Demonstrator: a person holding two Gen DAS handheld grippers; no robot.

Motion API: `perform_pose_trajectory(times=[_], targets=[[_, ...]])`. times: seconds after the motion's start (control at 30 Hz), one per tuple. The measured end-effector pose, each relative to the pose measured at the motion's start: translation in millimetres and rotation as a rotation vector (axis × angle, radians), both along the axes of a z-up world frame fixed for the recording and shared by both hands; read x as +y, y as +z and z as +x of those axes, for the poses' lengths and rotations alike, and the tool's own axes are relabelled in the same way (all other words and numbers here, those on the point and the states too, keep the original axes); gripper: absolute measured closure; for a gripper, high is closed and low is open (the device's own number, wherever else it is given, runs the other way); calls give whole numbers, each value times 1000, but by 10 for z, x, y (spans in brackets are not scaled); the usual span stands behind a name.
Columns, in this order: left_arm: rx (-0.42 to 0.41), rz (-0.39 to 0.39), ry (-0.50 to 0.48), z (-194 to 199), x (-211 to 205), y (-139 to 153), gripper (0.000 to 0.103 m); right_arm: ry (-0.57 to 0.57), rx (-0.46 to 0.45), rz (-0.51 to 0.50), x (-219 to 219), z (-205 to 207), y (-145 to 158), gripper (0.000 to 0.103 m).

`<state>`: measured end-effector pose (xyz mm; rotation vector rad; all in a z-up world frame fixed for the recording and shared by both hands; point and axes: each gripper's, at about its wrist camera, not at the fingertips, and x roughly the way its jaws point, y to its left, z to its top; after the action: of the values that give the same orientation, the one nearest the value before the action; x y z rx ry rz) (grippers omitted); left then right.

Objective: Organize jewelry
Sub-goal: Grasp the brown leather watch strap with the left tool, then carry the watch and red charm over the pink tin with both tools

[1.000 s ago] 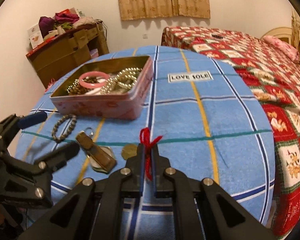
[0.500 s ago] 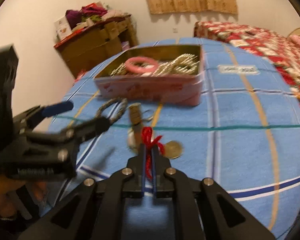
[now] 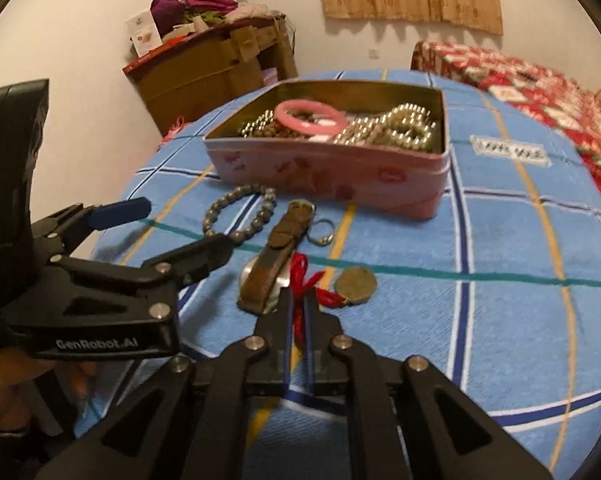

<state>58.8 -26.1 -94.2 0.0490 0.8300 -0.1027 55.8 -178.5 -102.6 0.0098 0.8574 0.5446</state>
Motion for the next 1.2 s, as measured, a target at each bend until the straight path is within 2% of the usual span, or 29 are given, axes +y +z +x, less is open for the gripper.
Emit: perform_pose_trajectory(times=[0.1,0.27,0.5,0.57,0.6,0.63,0.67,0.73,0.97,1.2], targets=[[-11,4,-38,-13,-136,27,1,-58,-45,-48,-76,-18,64,95],[-16,24,-84,11,-363,31,1,-145,-63,-98,-278,82,91,95],[0,85,-98,54,-511,-35,1,-169,-54,-89,-376,123,59,95],[7,87,-104,32,-524,-53,11,-160,-53,-83,-346,120,51,95],[19,77,-116,16,-532,-72,30,-157,-52,-82,-332,115,45,95],[33,55,-133,9,-533,-93,44,-154,-53,-81,-322,108,42,95],[27,56,-140,-17,-548,-91,47,-151,-51,-79,-313,106,39,94],[45,45,-185,-38,-603,-107,66,-148,-49,-78,-301,110,32,94],[38,15,-226,-88,-597,-83,67,-145,-56,-65,-305,92,52,94],[0,-17,-229,-158,-483,109,67,-141,-81,-51,-315,55,161,94]])
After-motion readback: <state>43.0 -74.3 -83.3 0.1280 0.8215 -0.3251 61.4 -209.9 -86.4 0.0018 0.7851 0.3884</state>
